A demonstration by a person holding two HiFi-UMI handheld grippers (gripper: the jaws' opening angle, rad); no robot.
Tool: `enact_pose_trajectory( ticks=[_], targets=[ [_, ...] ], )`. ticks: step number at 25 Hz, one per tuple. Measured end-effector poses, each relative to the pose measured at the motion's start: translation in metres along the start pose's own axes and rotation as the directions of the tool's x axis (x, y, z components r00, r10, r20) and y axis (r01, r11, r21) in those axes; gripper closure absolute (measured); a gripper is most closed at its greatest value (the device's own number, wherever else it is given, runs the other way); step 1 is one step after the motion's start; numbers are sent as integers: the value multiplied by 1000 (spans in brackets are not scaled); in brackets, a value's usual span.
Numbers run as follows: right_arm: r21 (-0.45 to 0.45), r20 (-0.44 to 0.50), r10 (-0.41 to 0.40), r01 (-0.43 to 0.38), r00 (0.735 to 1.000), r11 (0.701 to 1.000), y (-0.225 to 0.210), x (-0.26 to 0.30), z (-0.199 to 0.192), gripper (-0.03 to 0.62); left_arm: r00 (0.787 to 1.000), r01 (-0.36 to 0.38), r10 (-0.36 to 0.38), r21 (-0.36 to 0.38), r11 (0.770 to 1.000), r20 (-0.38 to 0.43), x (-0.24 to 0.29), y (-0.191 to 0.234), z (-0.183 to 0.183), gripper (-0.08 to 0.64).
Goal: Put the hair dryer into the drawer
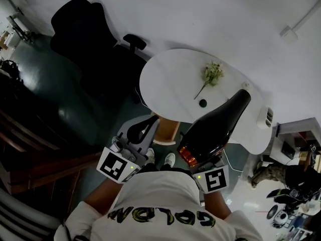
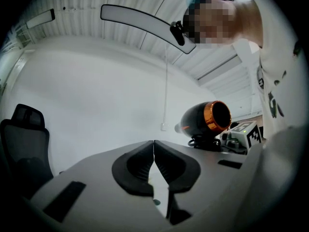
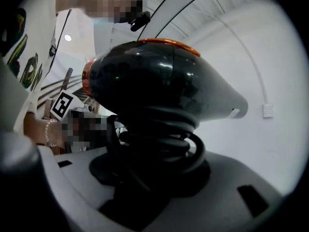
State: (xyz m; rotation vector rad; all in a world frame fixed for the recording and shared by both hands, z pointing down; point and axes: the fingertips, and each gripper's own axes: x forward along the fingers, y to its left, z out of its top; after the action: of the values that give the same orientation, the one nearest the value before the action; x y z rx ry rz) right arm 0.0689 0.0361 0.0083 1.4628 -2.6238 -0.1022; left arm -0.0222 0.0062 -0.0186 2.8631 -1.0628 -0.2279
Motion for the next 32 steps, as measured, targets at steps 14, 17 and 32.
enact_pose_trajectory(
  ticks=[14,17,32],
  targets=[
    [22,-155,131,-130,979,991,9,-2,-73,353,993,-4,-5,-74,997,-120,5,1,-68,546],
    [41,-200,167,-162,965,986,19,-2,-97,353,985,-17,-2,-106,994,-173,-2,4,-92,546],
    [79,-451,421,-435,787,897,74,-25,-226,353,962,16,-70,-199,980,-265,-17,8,-186,485]
  ],
)
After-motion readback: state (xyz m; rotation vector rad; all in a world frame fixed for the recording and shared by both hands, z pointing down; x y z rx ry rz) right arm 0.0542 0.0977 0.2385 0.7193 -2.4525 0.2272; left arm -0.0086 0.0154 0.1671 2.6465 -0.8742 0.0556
